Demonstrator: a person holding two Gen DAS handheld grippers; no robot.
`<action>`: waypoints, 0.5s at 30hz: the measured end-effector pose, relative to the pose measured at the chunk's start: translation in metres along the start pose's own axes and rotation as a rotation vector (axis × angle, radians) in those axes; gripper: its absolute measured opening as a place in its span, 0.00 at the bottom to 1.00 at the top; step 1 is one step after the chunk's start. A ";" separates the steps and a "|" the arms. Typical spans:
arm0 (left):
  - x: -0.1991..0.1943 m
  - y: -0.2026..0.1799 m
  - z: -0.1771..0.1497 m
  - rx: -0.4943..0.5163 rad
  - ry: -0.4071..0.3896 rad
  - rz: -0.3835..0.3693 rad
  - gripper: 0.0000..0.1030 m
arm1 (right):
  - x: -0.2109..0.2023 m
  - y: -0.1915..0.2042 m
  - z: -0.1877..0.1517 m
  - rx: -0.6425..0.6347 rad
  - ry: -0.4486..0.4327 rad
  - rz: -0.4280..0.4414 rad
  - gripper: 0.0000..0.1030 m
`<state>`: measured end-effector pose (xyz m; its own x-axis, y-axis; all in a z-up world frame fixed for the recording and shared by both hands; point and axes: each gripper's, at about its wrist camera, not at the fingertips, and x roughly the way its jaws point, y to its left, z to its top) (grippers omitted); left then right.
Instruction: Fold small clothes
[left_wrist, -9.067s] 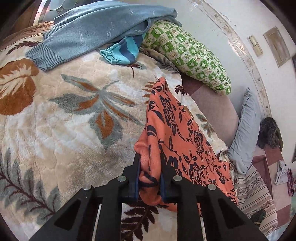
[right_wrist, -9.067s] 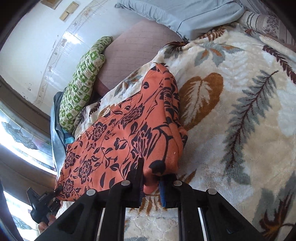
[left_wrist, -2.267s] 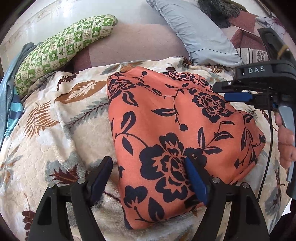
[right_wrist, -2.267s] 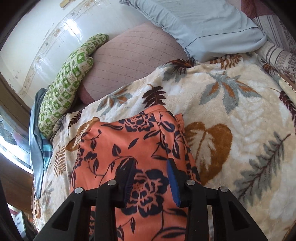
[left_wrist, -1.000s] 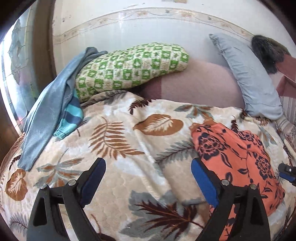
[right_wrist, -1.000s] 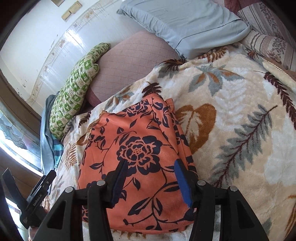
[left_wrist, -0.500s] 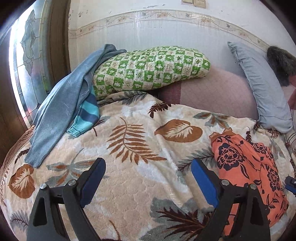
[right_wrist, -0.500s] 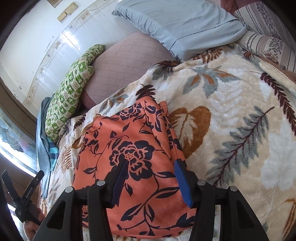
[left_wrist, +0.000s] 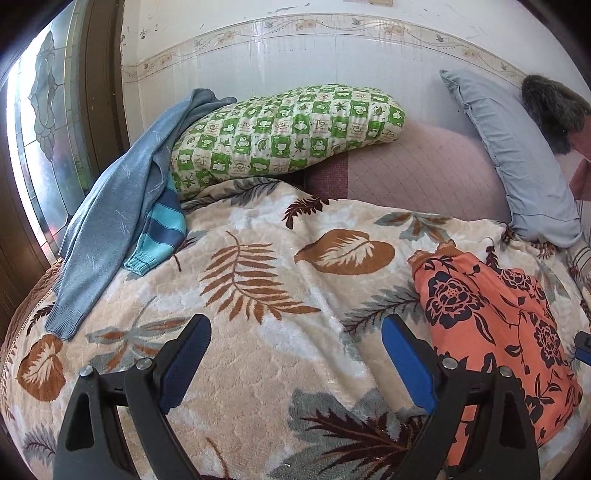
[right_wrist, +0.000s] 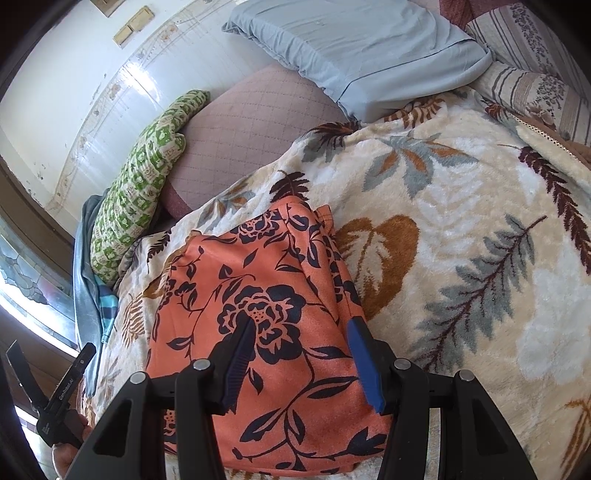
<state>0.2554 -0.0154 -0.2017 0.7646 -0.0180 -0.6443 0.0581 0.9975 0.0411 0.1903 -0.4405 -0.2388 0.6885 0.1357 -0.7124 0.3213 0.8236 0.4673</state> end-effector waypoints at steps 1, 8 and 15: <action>0.000 -0.001 0.000 0.004 0.001 0.000 0.91 | 0.000 0.000 0.000 0.000 0.000 0.000 0.54; 0.004 -0.011 -0.003 0.031 0.010 -0.003 0.91 | -0.001 -0.003 0.002 0.002 -0.005 -0.005 0.55; 0.018 -0.038 -0.014 0.046 0.096 -0.213 0.91 | 0.000 -0.013 0.007 0.041 0.001 0.008 0.60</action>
<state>0.2583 -0.0522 -0.2253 0.6676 -0.2187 -0.7117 0.2424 0.9676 -0.0699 0.1906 -0.4550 -0.2417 0.6902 0.1425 -0.7094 0.3425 0.7993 0.4938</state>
